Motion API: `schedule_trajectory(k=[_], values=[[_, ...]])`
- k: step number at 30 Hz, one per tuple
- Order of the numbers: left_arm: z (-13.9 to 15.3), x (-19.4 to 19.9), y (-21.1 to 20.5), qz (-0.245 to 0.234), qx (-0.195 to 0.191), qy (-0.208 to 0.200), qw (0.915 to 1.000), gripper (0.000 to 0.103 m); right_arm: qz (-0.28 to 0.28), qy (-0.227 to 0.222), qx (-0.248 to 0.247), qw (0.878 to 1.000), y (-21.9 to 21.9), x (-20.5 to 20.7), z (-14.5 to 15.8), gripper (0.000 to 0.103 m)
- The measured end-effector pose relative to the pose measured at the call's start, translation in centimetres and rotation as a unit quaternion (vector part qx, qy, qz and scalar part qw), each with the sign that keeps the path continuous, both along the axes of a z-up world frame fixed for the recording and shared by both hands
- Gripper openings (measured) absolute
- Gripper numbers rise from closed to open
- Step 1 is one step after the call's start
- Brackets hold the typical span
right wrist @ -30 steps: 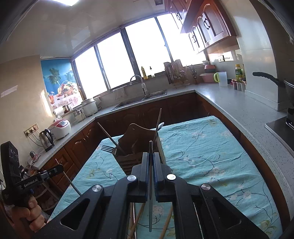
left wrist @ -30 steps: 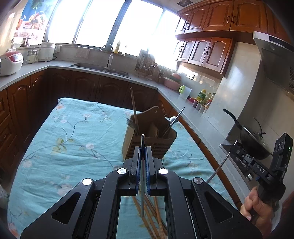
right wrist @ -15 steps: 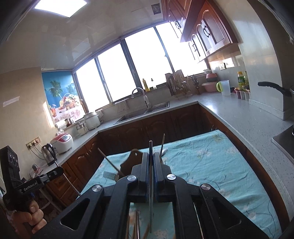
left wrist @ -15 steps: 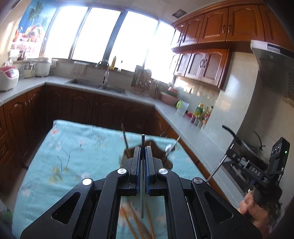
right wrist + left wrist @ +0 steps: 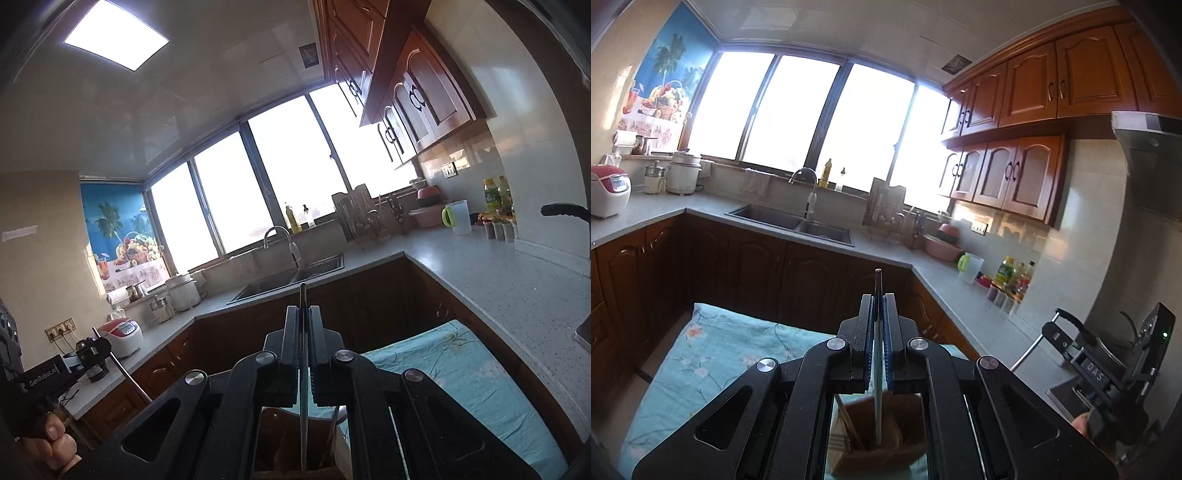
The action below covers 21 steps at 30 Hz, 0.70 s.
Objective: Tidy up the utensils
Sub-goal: 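Lift and carry both metal chopsticks over the wooden holder, then lower the chopsticks into the holder and open both tools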
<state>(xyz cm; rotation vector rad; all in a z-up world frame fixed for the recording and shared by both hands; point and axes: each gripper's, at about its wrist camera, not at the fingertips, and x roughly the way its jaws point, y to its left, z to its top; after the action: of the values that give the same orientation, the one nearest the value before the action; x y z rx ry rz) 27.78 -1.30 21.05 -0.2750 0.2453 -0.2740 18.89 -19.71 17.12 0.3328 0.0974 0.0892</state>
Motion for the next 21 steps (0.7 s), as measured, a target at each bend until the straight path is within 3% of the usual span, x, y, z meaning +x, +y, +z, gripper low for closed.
schedule_trajectory(k=[10, 21], values=[[-7.7, 2.8, -0.9, 0.014, 0.004, 0.057, 0.9983, 0.004, -0.001, 0.045, -0.009, 0.999, 0.4, 3.7, -5.5, 0.004], [-10.7, 3.4, -3.0, -0.005, 0.035, 0.105, 0.9938, 0.005, 0.026, 0.114, -0.007, 0.993, 0.5, 5.2, -9.5, 0.005]])
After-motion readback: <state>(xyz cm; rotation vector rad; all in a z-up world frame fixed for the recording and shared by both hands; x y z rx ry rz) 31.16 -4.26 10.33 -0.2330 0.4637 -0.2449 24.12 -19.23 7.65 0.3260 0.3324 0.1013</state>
